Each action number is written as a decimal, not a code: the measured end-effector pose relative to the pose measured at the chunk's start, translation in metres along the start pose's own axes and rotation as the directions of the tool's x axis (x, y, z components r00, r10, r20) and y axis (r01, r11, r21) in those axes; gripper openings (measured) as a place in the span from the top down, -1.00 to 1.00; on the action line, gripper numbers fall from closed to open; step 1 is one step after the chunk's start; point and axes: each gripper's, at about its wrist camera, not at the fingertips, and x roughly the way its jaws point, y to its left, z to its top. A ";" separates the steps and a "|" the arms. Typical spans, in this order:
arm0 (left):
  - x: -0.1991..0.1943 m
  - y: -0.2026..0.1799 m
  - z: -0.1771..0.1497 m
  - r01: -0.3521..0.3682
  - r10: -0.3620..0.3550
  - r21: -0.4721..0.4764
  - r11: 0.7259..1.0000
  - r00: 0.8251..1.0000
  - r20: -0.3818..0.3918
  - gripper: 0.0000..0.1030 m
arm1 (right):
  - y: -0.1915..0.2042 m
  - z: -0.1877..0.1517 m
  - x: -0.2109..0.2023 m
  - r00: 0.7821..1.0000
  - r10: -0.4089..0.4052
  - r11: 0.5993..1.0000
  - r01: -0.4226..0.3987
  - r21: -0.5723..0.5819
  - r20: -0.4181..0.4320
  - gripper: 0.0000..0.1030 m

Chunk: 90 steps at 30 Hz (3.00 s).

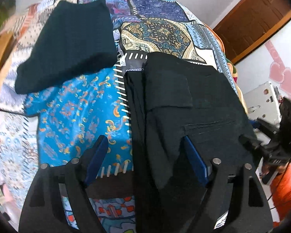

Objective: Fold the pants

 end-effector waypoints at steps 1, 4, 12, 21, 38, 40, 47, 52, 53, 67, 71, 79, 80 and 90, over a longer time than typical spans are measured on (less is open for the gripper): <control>0.002 -0.001 0.001 0.019 -0.019 -0.007 1.000 1.000 -0.004 -0.56 | -0.002 0.001 0.002 1.000 0.018 1.000 -0.017 0.009 -0.002 -0.34; 0.008 -0.005 0.006 0.063 -0.063 -0.010 0.998 0.998 -0.023 -0.57 | -0.008 0.006 0.010 0.997 0.069 0.997 -0.069 0.045 -0.021 -0.34; 0.042 -0.008 0.027 0.143 -0.145 -0.022 0.989 0.984 -0.104 -0.94 | -0.010 0.017 0.028 0.989 0.147 0.988 -0.146 0.056 -0.032 -0.40; 0.037 -0.033 0.033 0.101 -0.092 0.092 0.991 0.990 -0.104 -0.44 | -0.003 0.026 0.027 0.990 0.134 0.991 -0.134 -0.005 -0.054 0.03; -0.068 -0.091 -0.035 -0.157 0.082 0.336 0.929 0.970 0.228 0.41 | 0.073 0.020 -0.043 0.988 0.060 0.974 -0.026 -0.226 0.140 0.57; -0.084 -0.086 -0.032 -0.175 0.088 0.320 0.931 0.959 0.269 0.42 | 0.082 0.031 -0.049 0.982 0.069 0.970 -0.025 -0.242 0.175 0.58; -0.140 -0.059 0.000 -0.249 0.119 0.256 0.934 0.893 0.433 0.42 | 0.108 0.081 -0.056 0.949 0.117 0.960 -0.033 -0.279 0.293 0.59; -0.159 -0.022 0.043 -0.276 0.152 0.184 0.943 0.854 0.498 0.42 | 0.120 0.125 -0.038 0.934 0.145 0.952 -0.042 -0.303 0.326 0.59; -0.160 -0.015 0.050 -0.279 0.158 0.174 0.944 0.850 0.503 0.42 | 0.122 0.135 -0.031 0.933 0.149 0.951 -0.044 -0.305 0.329 0.59; -0.094 0.115 0.177 -0.280 0.264 -0.036 0.959 0.847 0.461 0.42 | 0.124 0.238 0.105 0.953 0.152 0.965 -0.086 -0.247 0.263 0.60; -0.035 0.155 0.196 -0.290 0.304 -0.094 0.952 0.882 0.361 0.39 | 0.112 0.244 0.158 0.976 0.098 0.971 -0.051 -0.234 0.196 0.60; 0.027 0.211 0.189 -0.260 0.298 -0.182 0.948 0.928 0.224 0.18 | 0.079 0.238 0.196 0.995 0.016 0.983 0.003 -0.182 0.103 0.57; 0.023 0.209 0.188 -0.269 0.307 -0.182 0.946 0.924 0.228 0.18 | 0.079 0.236 0.192 0.995 0.007 0.983 0.012 -0.184 0.103 0.56; -0.076 0.151 0.155 -0.382 0.390 -0.099 0.919 0.844 0.368 0.18 | 0.130 0.223 0.092 0.965 0.034 0.966 0.035 -0.254 0.260 0.56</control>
